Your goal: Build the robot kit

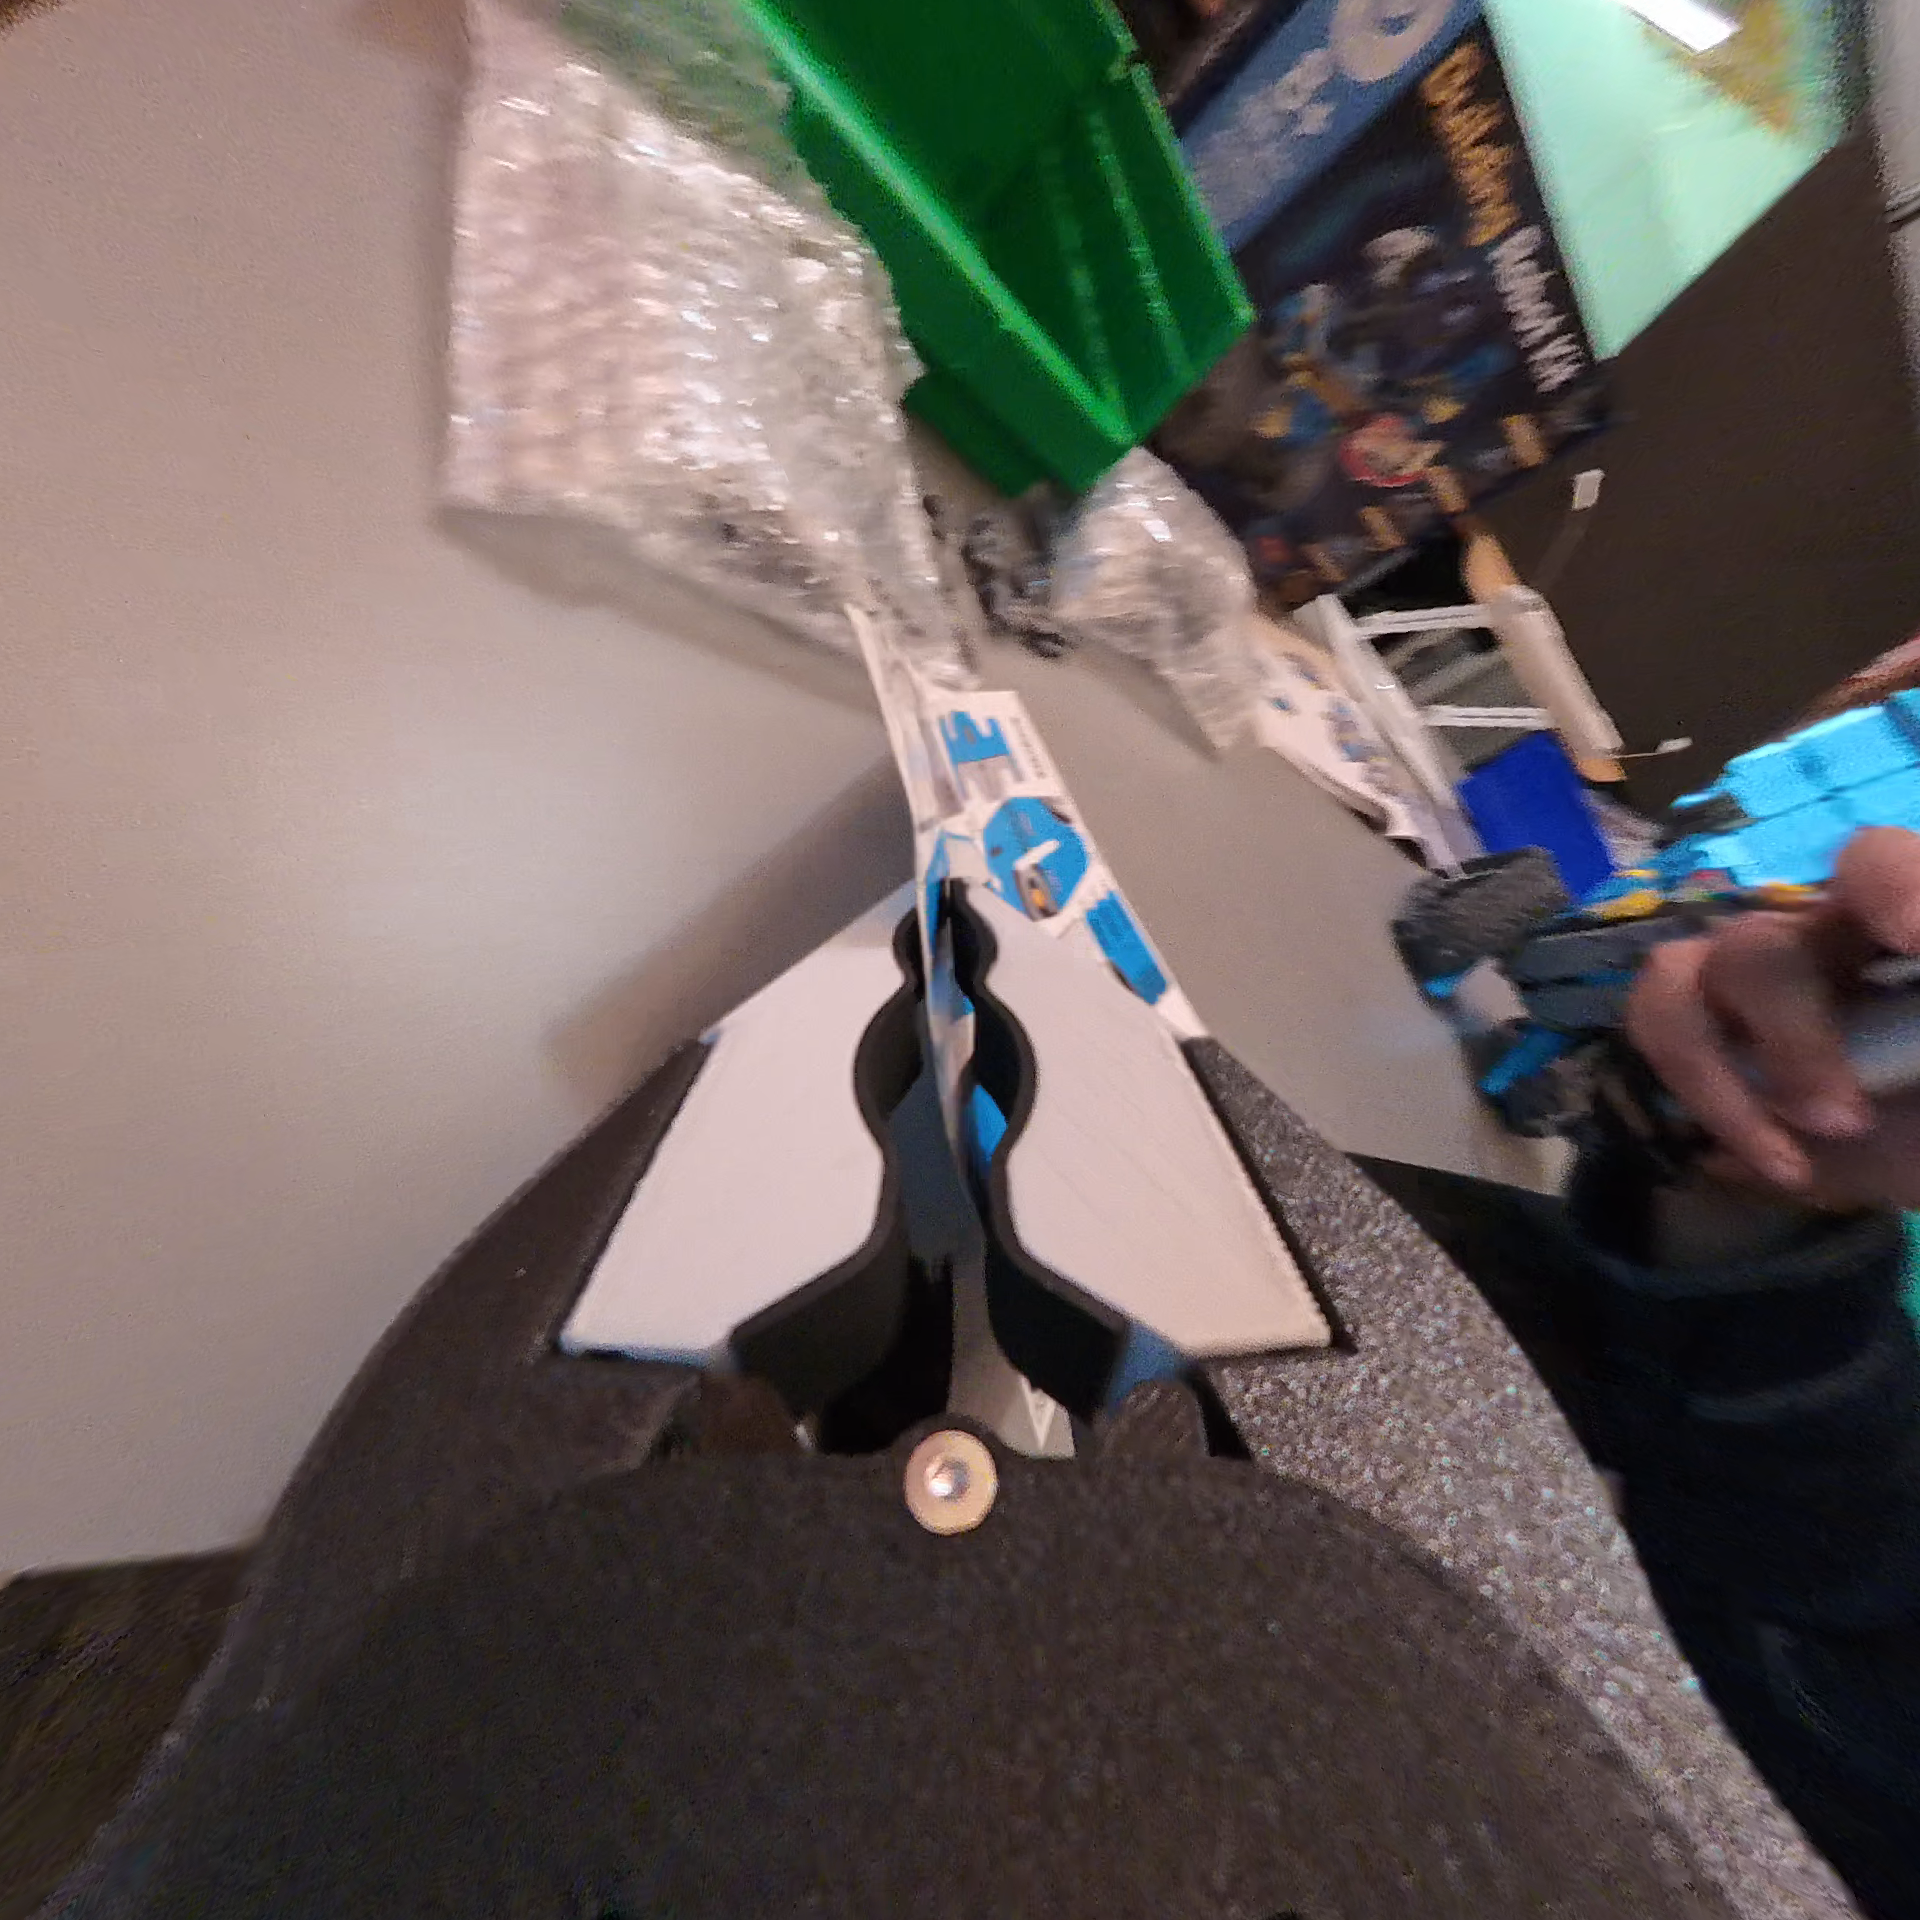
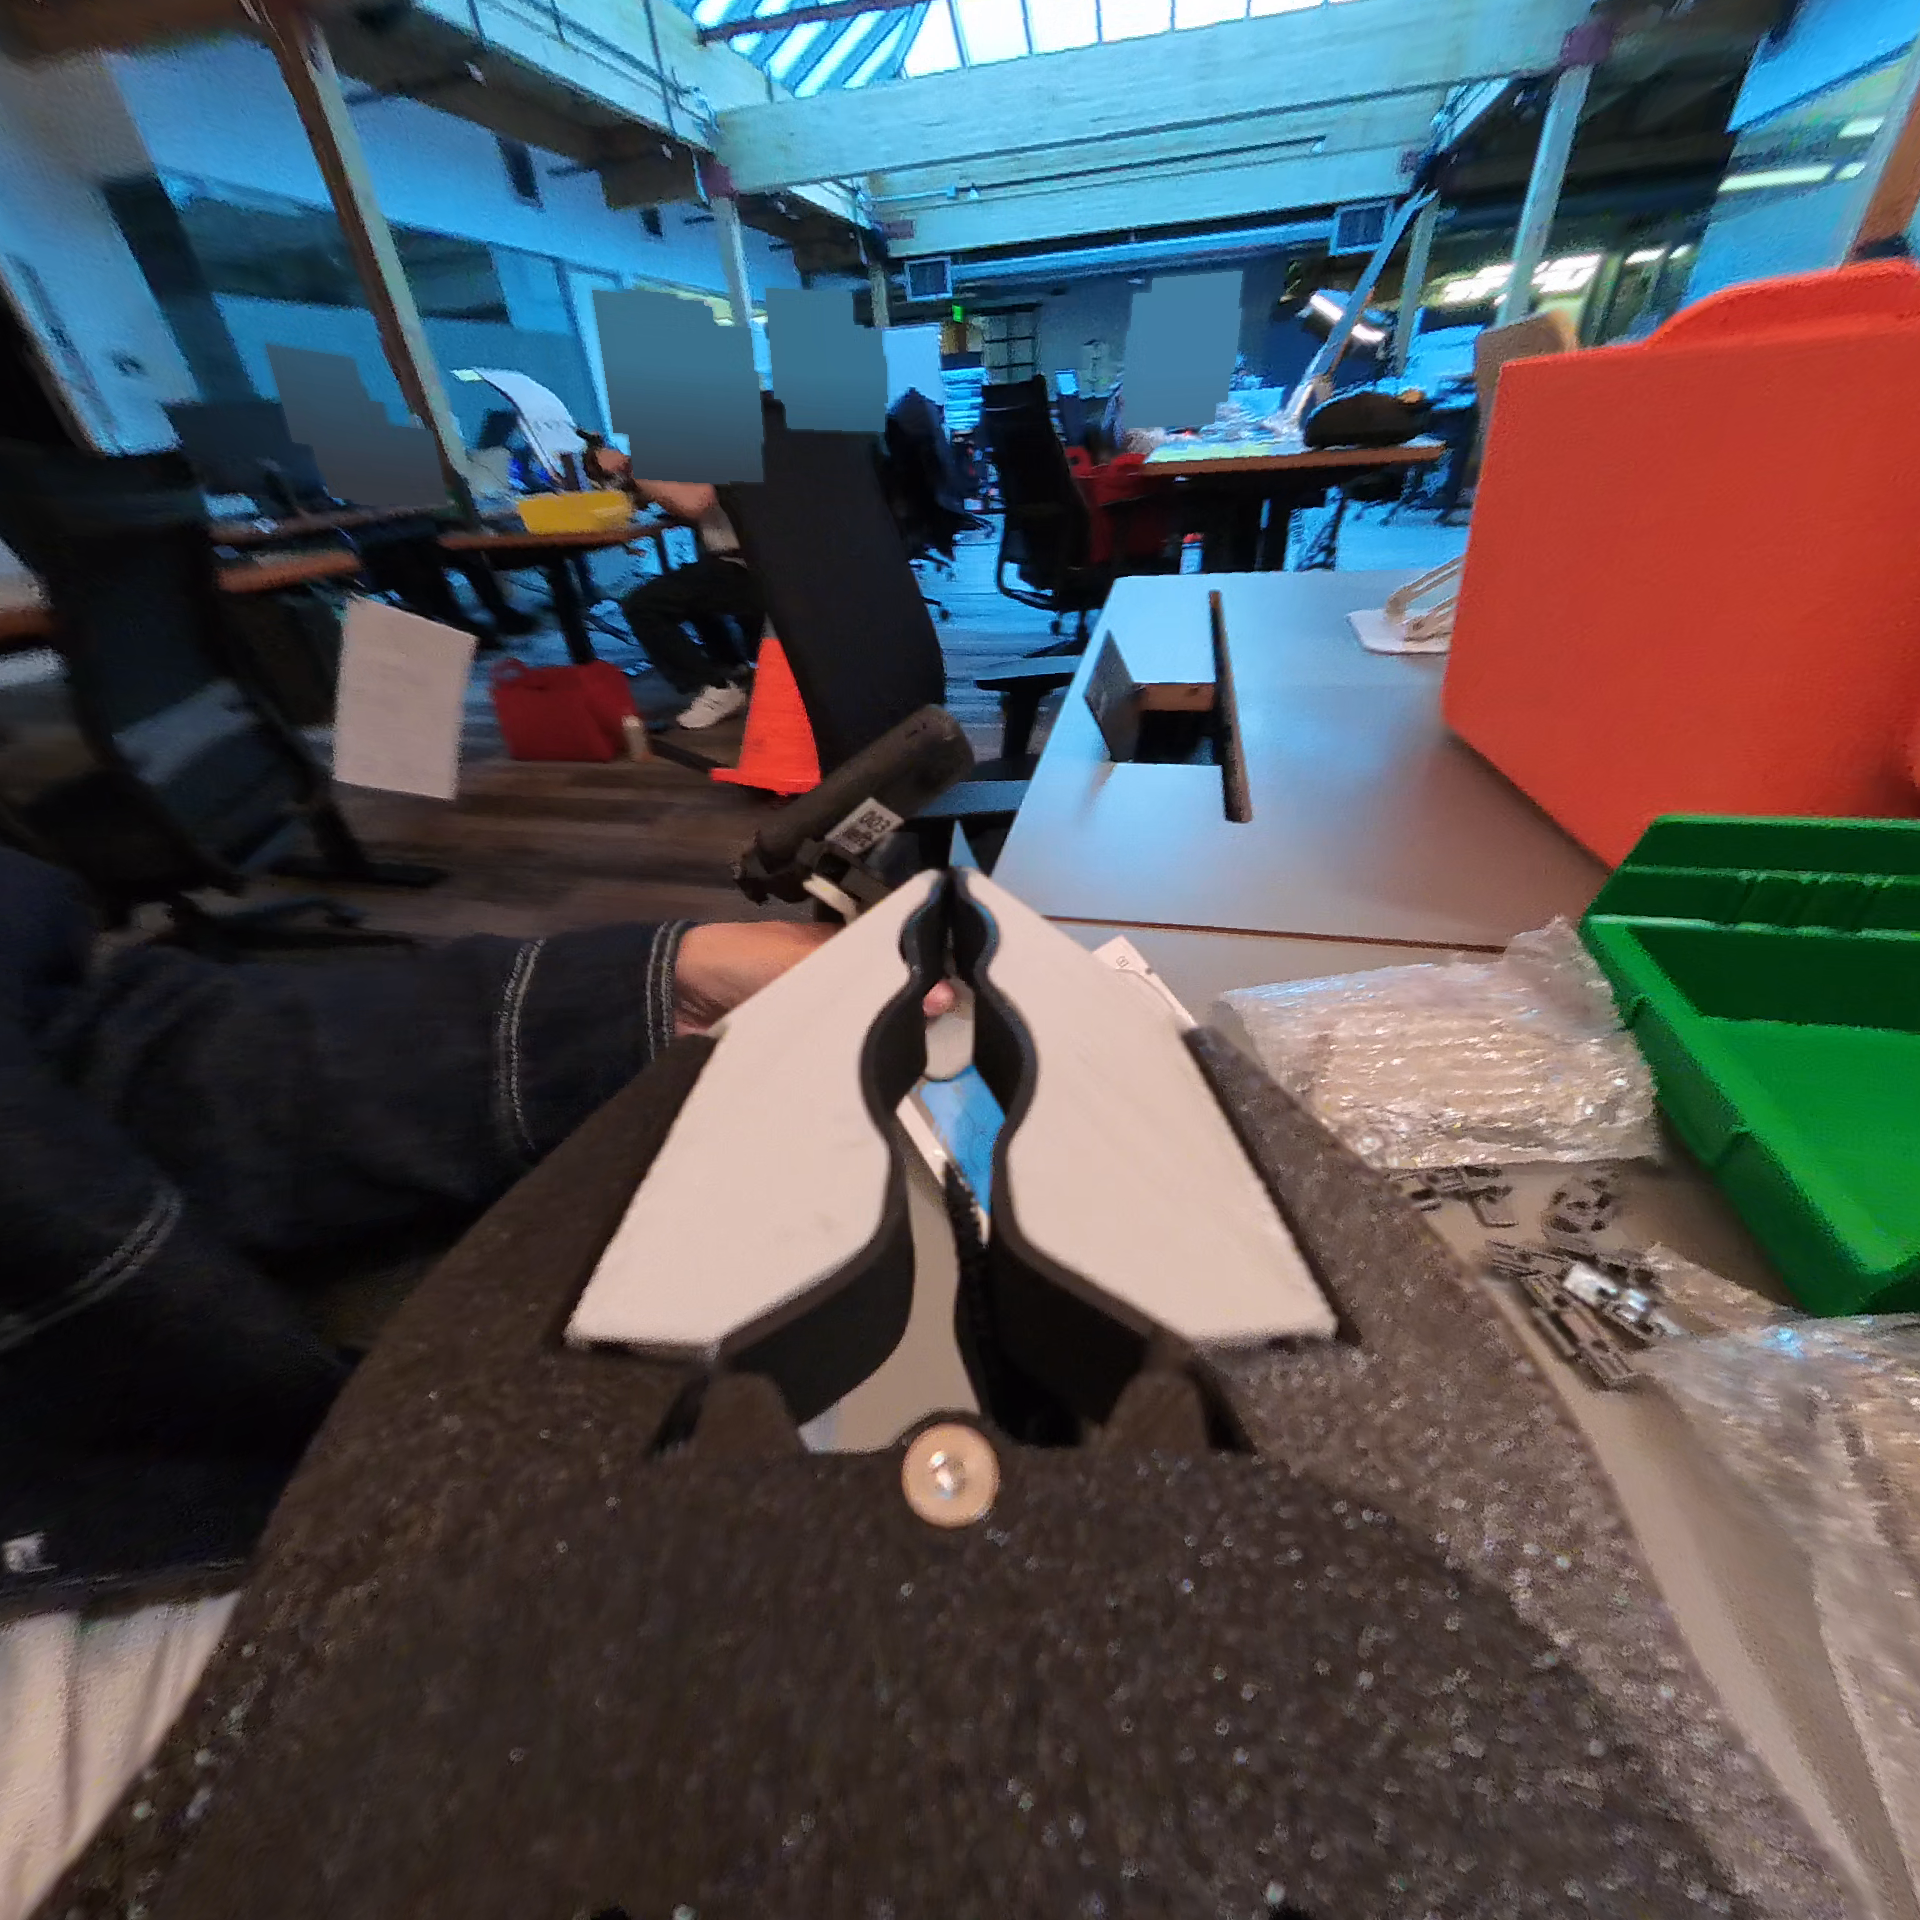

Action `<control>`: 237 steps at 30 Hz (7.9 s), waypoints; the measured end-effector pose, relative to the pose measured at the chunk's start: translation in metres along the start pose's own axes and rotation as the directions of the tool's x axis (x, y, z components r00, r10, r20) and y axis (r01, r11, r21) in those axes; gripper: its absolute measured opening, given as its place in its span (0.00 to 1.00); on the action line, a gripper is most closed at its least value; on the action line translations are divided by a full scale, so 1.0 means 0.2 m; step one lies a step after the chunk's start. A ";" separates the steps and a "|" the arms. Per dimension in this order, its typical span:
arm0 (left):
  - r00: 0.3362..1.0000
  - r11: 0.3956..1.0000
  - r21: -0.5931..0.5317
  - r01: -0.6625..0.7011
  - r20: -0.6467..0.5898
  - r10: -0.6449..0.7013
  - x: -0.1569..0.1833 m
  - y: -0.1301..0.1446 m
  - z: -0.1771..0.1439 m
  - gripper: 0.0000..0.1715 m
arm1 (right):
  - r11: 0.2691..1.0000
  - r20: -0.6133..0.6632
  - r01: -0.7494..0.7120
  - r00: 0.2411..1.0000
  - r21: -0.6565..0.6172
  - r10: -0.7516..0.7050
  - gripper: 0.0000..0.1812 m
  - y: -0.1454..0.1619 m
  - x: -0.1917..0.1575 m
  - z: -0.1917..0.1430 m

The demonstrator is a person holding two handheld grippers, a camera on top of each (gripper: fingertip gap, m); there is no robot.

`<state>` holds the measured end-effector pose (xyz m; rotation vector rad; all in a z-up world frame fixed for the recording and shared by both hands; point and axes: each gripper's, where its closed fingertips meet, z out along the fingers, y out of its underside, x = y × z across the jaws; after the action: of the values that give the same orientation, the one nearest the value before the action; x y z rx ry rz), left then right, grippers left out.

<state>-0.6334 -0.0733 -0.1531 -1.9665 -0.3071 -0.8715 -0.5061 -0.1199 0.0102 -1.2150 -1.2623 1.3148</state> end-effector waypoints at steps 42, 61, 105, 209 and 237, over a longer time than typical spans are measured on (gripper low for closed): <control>0.693 0.692 -0.084 -0.717 0.017 0.721 1.15 0.34 1.38 0.40 | 0.856 -0.788 0.315 0.351 -0.410 -0.506 0.00 0.12 0.49 -2.43; 0.745 0.754 -0.023 -0.656 -0.175 0.643 1.35 0.42 1.25 0.39 | 0.339 -0.340 0.042 -0.216 -0.940 -0.915 0.00 0.28 0.34 -2.30; 0.809 0.792 -0.189 -0.580 -0.245 0.534 1.28 0.56 1.31 0.40 | 0.415 -0.419 0.063 -0.202 -0.907 -0.885 0.00 0.32 0.34 -2.32; -0.327 -0.469 0.019 -0.883 -0.742 0.586 2.31 0.41 1.20 0.30 | 0.572 -0.593 0.158 -0.189 -0.805 -0.783 0.00 0.23 0.16 -2.51; 0.133 -0.895 0.084 0.438 -0.991 -0.028 2.12 0.98 1.67 0.28 | 0.699 -0.737 0.241 -0.148 -0.673 -0.659 0.00 0.28 -0.29 -2.71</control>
<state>-0.0735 0.0459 -0.0966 0.8017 -1.8026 -0.9473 0.0391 -0.1287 -0.0364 -1.2247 -0.6055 -0.5133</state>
